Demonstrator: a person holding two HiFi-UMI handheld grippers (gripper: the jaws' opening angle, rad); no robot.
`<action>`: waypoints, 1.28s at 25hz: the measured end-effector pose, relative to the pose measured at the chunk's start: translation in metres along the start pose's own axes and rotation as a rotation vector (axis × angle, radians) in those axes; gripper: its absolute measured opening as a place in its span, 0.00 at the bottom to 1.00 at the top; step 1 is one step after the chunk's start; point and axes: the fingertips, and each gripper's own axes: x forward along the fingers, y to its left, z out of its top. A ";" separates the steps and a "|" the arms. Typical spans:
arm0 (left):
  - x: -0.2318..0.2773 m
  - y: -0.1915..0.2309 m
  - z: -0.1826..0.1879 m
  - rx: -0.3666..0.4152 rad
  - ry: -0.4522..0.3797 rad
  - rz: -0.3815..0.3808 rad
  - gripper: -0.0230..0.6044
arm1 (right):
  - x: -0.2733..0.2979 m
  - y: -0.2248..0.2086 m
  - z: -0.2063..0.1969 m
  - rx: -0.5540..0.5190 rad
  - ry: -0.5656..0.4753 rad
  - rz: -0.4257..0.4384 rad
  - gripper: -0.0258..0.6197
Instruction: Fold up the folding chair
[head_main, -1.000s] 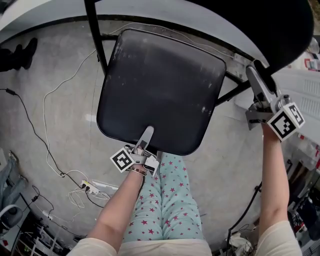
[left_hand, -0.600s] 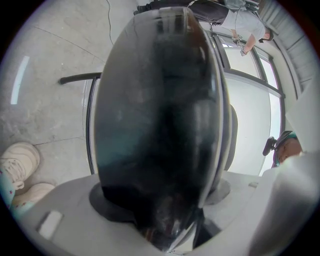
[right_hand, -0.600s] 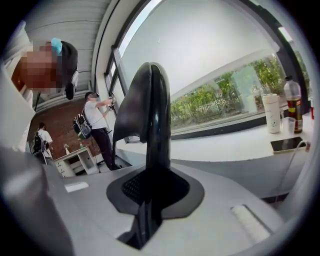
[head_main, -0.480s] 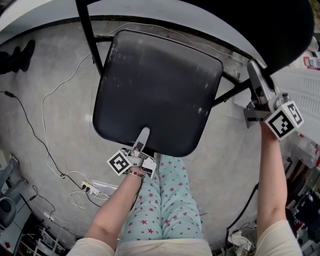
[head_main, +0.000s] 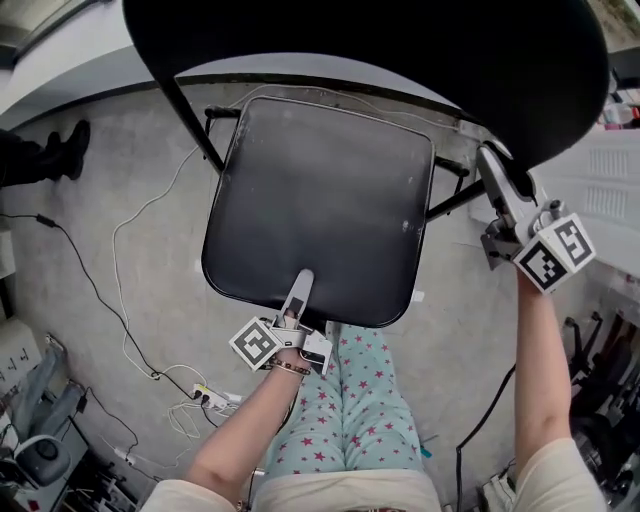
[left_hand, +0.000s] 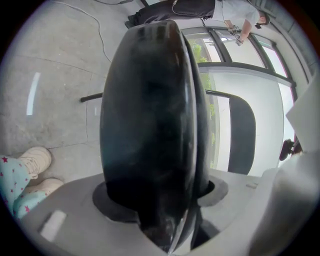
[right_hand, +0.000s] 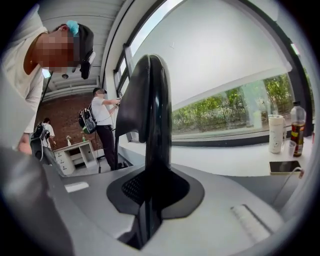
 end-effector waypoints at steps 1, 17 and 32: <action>0.000 -0.009 0.000 -0.001 -0.002 0.011 0.52 | -0.001 0.005 0.003 -0.020 0.008 0.008 0.13; 0.032 -0.188 -0.001 0.094 0.009 0.095 0.30 | -0.026 0.048 0.053 -0.209 0.070 0.034 0.14; 0.084 -0.249 0.011 0.067 0.004 0.238 0.26 | -0.019 0.045 0.072 -0.301 0.115 0.013 0.12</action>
